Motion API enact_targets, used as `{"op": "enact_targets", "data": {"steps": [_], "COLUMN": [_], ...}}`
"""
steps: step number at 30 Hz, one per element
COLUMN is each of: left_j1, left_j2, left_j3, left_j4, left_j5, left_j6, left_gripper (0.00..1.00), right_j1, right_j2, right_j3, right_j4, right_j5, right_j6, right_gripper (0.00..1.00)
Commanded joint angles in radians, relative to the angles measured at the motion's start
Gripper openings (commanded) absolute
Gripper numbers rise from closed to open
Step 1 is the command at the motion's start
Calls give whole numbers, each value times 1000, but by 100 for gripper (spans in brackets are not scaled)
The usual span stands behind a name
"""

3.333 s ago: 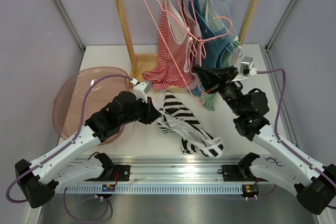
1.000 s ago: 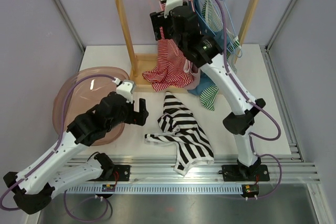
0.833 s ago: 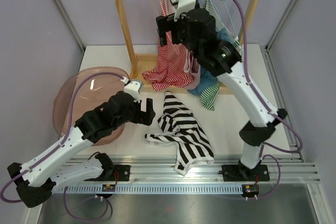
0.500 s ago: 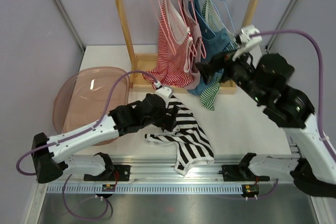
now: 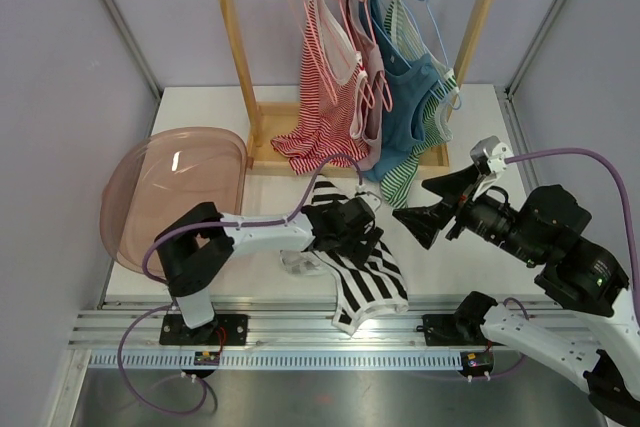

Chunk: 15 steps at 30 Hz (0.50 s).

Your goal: Remove the tank top from the hanger

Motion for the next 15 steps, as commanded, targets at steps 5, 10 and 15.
{"op": "enact_targets", "data": {"steps": [5,10,15], "left_j1": [-4,-4,-6], "left_j2": [75,67,-89], "left_j3": [-10,-48,-78], "left_j4": [111,98,38], "left_j5": [-14,-29,-136], "left_j6": [-23,-56,-69], "left_gripper": [78,0,0], "right_j1": [3,3,3], "right_j2": [-24,-52,-67], "right_j3": [-37,-40,-34], "right_j4": [17,12,6], "right_j5": [-55,-42,-12], "right_j6": [19,19,11], "right_gripper": [99,99,100]}}
